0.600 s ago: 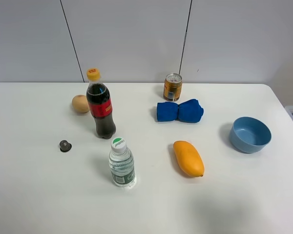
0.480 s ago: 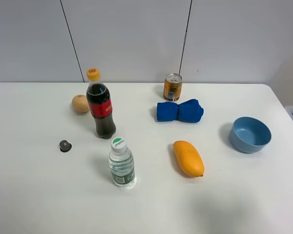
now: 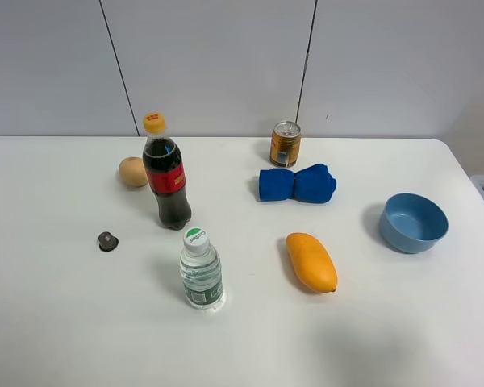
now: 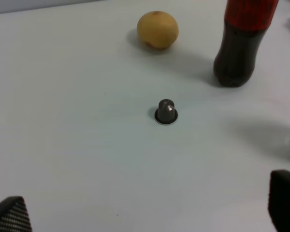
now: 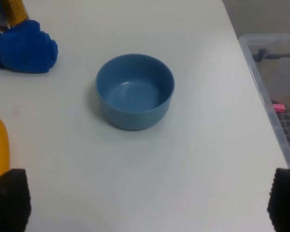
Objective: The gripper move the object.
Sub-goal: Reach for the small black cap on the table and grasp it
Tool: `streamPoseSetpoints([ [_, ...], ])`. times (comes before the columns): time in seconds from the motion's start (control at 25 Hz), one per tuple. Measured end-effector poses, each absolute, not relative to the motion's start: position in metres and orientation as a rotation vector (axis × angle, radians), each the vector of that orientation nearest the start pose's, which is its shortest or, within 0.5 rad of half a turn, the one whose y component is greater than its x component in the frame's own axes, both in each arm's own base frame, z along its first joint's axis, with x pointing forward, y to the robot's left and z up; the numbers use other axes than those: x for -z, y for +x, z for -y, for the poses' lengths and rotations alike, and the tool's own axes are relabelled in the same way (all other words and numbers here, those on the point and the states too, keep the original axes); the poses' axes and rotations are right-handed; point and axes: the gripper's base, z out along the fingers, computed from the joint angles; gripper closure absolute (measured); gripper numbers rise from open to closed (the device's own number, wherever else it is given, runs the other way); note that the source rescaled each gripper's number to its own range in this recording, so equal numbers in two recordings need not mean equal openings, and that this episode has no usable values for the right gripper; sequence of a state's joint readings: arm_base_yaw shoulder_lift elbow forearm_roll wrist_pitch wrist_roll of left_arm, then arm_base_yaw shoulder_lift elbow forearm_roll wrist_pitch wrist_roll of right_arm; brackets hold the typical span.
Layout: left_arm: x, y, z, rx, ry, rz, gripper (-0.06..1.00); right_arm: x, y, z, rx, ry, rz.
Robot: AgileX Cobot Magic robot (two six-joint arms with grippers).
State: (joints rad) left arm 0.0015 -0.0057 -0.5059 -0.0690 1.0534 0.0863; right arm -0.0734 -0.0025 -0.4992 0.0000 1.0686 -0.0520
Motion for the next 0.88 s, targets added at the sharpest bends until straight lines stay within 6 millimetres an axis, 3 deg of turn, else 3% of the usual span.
streamPoseSetpoints([
  [0.48,-0.280,-0.001,0.006,0.036,0.089,-2.052,-0.06,-0.276,-0.005,0.000,0.078,0.022,-2.051],
  [0.72,-0.289,0.037,0.010,0.118,0.079,-2.229,-0.06,-0.276,-0.005,0.000,0.078,0.022,-2.051],
  [0.88,-0.303,0.077,0.014,0.164,0.098,-2.267,-0.06,-0.276,-0.005,0.000,0.078,0.022,-2.051],
])
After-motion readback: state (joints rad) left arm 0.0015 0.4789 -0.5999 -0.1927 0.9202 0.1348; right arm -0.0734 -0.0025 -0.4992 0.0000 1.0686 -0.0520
